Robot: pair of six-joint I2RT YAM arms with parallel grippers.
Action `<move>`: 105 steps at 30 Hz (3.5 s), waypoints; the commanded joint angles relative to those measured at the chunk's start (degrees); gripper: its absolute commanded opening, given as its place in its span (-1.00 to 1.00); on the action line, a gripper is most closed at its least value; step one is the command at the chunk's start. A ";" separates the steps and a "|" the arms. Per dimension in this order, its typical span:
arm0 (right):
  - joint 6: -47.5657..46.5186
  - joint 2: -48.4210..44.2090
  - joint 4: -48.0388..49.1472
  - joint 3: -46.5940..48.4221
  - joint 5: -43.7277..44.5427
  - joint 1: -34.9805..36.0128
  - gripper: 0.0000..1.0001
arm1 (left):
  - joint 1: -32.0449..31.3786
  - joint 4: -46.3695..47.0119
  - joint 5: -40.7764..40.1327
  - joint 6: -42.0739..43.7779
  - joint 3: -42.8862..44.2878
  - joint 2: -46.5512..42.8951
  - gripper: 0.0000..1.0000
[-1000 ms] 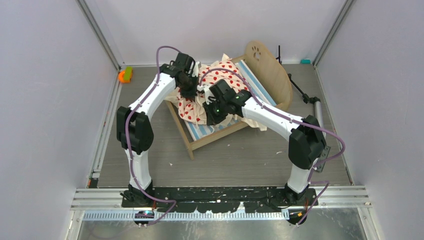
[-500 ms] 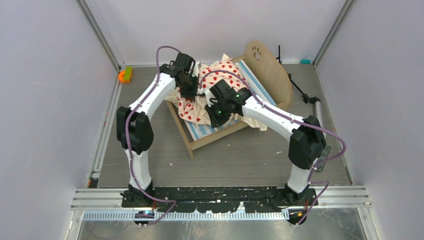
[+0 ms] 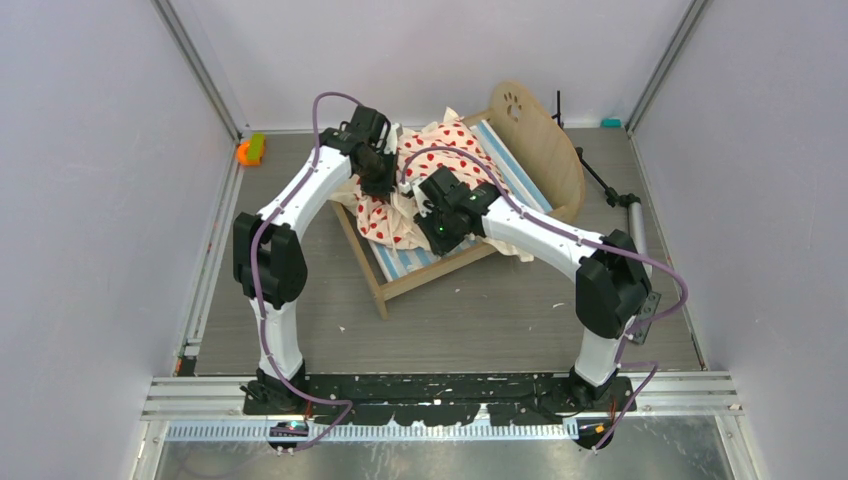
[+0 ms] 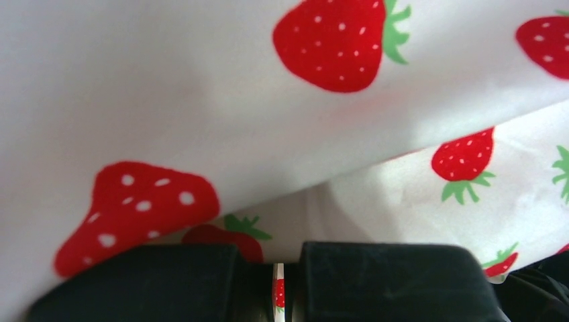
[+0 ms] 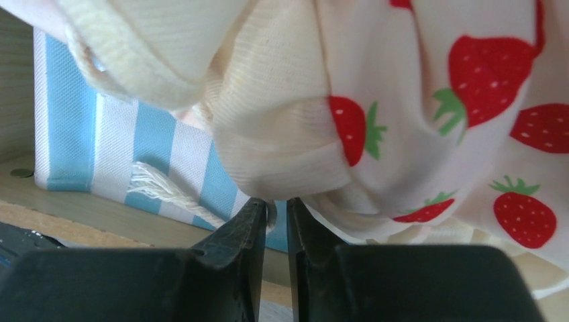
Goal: Set up the pet bed
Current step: Cross the ropes on the bed frame.
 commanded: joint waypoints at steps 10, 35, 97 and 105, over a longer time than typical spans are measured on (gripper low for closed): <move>3.25 -5.96 -5.43 7.49 1.83 0.22 -0.11 | 0.88 2.76 -0.16 1.16 -0.44 -3.17 -1.00; 12.18 10.48 -16.51 19.27 -11.59 -0.36 -1.00 | 0.90 2.85 2.33 0.84 -0.79 -3.49 -1.00; 2.29 22.44 -34.70 28.76 -6.70 -0.23 -0.75 | 0.90 3.12 1.14 0.41 -1.87 -2.93 -1.00; 7.16 12.60 -26.99 24.91 -5.66 -0.88 -0.46 | 0.90 3.44 1.39 -0.17 -2.31 -3.27 -1.00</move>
